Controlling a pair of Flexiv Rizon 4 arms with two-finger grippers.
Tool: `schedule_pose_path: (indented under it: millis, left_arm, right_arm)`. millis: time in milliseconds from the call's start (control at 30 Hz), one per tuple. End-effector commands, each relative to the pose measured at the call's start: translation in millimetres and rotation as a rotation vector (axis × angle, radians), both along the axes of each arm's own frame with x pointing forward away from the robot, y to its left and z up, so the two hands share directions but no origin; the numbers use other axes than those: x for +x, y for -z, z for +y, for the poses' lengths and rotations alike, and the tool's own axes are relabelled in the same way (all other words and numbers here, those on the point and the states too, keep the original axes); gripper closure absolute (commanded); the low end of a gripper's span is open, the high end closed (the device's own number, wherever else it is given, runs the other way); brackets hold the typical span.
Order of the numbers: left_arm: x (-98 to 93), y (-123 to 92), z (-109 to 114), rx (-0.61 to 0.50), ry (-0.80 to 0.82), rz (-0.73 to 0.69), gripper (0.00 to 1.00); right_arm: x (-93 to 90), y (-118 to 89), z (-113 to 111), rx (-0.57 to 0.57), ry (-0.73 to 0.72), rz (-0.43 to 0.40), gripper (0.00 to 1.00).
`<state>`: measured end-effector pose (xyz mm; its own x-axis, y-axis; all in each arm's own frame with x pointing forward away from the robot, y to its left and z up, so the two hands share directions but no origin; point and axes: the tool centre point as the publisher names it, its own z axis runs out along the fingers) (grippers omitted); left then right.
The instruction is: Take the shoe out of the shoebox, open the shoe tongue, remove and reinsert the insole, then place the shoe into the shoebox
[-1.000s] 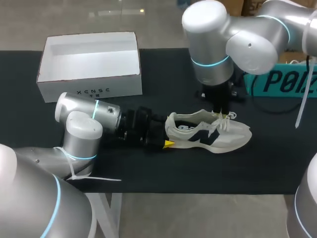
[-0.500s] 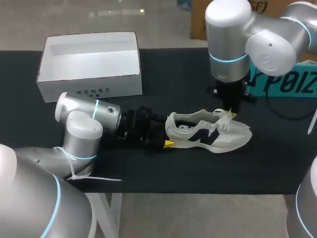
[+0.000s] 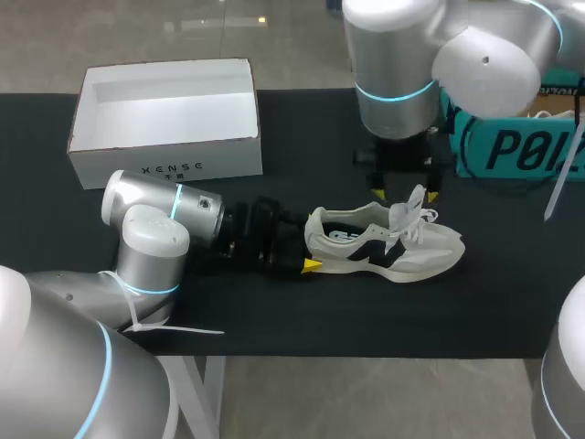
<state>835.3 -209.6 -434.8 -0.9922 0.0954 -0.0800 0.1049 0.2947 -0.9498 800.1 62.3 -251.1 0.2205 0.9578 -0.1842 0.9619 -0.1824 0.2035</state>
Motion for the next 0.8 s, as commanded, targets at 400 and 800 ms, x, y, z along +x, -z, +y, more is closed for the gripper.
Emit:
schedule_pose_path:
  millis: [400, 800]
  left_arm:
    - [0.6, 1.2, 0.7, 0.004, 0.003, 0.000, 1.00]
    - [0.6, 1.2, 0.7, 0.004, 0.003, 0.000, 1.00]
  right_arm:
    - [-38.3, -2.8, 7.2, -0.062, -1.247, 0.114, 0.00]
    - [-38.3, -2.8, 7.2, -0.062, -1.247, 0.114, 0.00]
